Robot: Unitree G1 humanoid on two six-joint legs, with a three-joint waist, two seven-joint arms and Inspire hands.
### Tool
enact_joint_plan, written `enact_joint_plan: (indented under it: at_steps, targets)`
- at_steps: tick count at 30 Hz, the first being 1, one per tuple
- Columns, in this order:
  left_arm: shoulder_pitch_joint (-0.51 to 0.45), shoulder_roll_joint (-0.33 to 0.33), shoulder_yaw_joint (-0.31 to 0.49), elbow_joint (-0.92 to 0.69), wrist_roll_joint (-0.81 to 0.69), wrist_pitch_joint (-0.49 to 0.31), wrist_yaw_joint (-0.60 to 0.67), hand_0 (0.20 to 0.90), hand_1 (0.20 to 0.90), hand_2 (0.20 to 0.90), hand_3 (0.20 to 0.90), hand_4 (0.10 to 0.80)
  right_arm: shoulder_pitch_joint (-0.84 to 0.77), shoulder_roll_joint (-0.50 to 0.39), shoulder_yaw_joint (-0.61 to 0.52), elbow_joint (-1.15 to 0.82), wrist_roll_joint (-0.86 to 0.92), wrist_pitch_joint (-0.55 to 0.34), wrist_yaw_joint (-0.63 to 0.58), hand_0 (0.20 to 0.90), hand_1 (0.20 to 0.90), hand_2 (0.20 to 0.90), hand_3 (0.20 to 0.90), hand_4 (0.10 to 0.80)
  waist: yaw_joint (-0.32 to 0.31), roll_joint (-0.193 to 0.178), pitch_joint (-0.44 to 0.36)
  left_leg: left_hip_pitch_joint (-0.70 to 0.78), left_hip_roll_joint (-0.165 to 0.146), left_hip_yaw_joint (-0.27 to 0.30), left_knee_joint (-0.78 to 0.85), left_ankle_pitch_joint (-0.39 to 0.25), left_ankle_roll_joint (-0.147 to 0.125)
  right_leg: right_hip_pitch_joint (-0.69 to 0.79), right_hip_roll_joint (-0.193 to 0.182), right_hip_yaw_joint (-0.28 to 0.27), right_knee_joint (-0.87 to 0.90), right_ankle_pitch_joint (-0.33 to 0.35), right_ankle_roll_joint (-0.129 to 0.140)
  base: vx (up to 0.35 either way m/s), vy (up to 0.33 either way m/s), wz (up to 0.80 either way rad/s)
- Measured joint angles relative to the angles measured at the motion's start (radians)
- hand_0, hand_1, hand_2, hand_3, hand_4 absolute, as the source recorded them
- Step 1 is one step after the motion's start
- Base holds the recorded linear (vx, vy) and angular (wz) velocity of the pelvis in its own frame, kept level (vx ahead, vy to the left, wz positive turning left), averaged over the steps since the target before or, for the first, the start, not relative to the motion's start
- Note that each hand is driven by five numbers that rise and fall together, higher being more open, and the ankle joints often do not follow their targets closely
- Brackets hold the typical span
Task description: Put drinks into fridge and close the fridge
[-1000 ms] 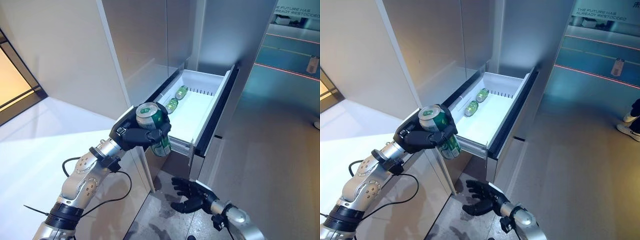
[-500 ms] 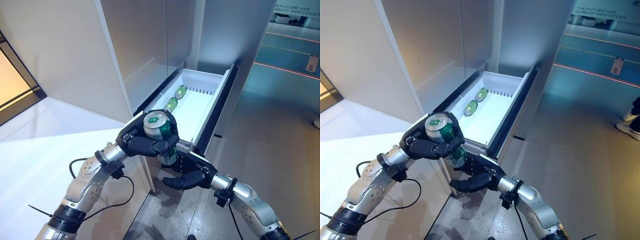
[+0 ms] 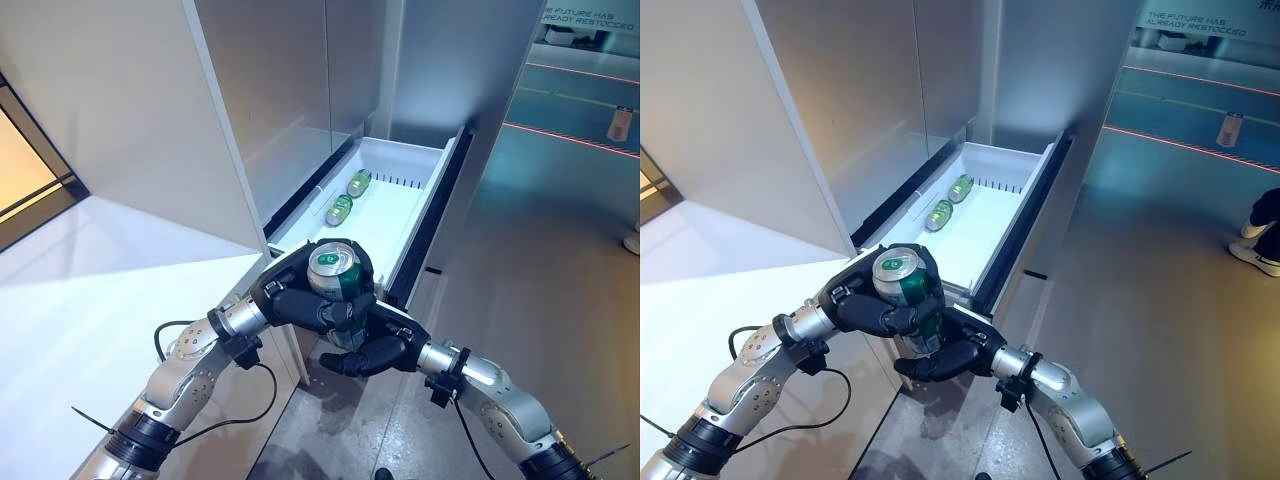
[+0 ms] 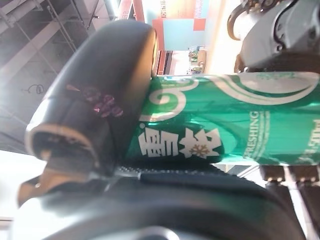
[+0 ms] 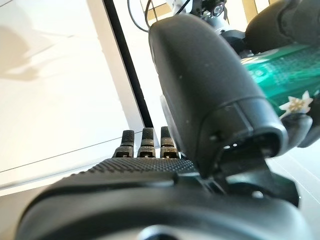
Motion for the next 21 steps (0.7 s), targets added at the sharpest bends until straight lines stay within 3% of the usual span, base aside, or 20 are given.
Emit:
enact_joint_plan:
  at_steps: [16, 21]
  targets:
    - [0.0, -0.017, 0.0, 0.0, 0.054, 0.015, -0.012, 0.3, 0.3, 0.3, 0.2, 0.1, -0.089, -0.049, 0.008, -0.042, 0.016, 0.001, -0.012, 0.9, 0.9, 0.9, 0.9, 0.8, 0.021, 0.003, 0.002, 0.0, 0.0, -0.001, 0.0, 0.0, 0.0, 0.004, 0.0, -0.002, 0.0, 0.0, 0.0, 0.0, 0.0, 0.0]
    - [0.0, -0.017, 0.0, 0.001, 0.056, 0.023, -0.011, 0.3, 0.3, 0.3, 0.2, 0.1, -0.09, -0.056, 0.008, -0.042, 0.074, 0.04, -0.024, 0.9, 0.9, 0.9, 0.9, 0.8, 0.021, 0.003, 0.002, 0.0, 0.001, -0.001, 0.0, 0.0, 0.0, 0.004, 0.0, -0.005, 0.0, 0.0, 0.0, 0.0, 0.0, 0.0]
